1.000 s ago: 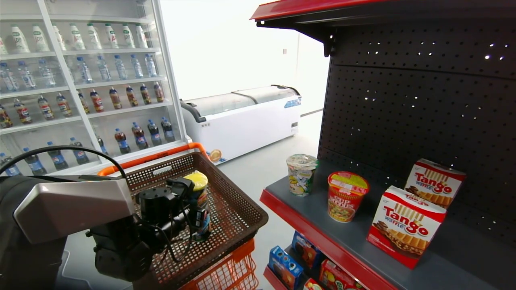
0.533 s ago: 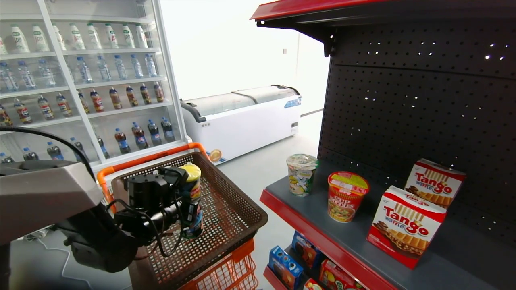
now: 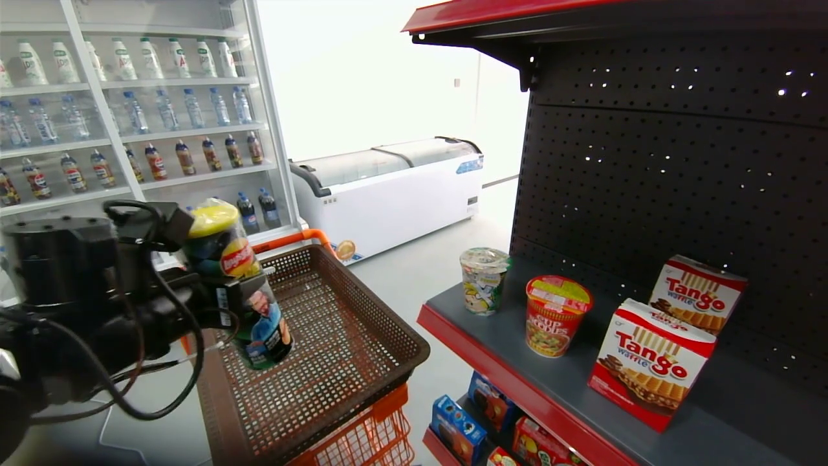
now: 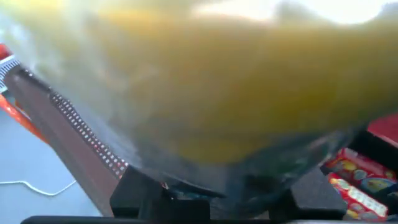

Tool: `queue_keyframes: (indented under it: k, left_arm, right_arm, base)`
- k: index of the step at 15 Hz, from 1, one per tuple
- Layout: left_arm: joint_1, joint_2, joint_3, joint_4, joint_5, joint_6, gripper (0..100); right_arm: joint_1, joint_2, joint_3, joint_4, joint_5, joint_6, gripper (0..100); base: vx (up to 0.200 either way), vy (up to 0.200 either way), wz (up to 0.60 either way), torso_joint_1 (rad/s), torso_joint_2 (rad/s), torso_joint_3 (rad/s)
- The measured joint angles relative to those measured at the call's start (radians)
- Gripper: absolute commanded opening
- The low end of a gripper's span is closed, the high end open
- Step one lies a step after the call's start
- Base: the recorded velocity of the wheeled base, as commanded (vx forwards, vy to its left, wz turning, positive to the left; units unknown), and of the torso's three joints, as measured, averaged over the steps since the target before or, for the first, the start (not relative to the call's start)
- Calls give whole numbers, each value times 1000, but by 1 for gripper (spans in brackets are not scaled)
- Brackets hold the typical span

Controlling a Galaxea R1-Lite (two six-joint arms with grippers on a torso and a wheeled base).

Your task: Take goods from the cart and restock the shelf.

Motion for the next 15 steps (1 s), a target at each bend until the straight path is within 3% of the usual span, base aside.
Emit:
queue_keyframes:
  k: [1,5,7,9,10,13,15]
  left_arm:
    - [0,-78,44,21,-2,0,0]
    - [11,-323,173,53,-10,49,0]
    - [19,-398,219,55,-68,67,0]
    - [6,-454,272,59,-117,123,0]
    - [0,-471,292,58,-157,131,0]
    - [-22,-504,333,76,-388,130,0]
    - [-50,-498,325,106,-557,111,0]
  right_arm:
    - [0,0,0,0,0,0,100]
    - [0,0,0,0,0,0,100]
    - [0,0,0,0,0,0,100]
    - [0,0,0,0,0,0,100]
    - [0,0,0,0,0,0,100]
    - [0,0,0,0,0,0,100]
    - [0,0,0,0,0,0,100]
  base:
    - [0,0,0,0,0,0]
    - [0,0,0,0,0,0]
    - [0,0,0,0,0,0]
    - [0,0,0,0,0,0]
    - [0,0,0,0,0,0]
    - [0,0,0,0,0,0]
    - [0,0,0,0,0,0]
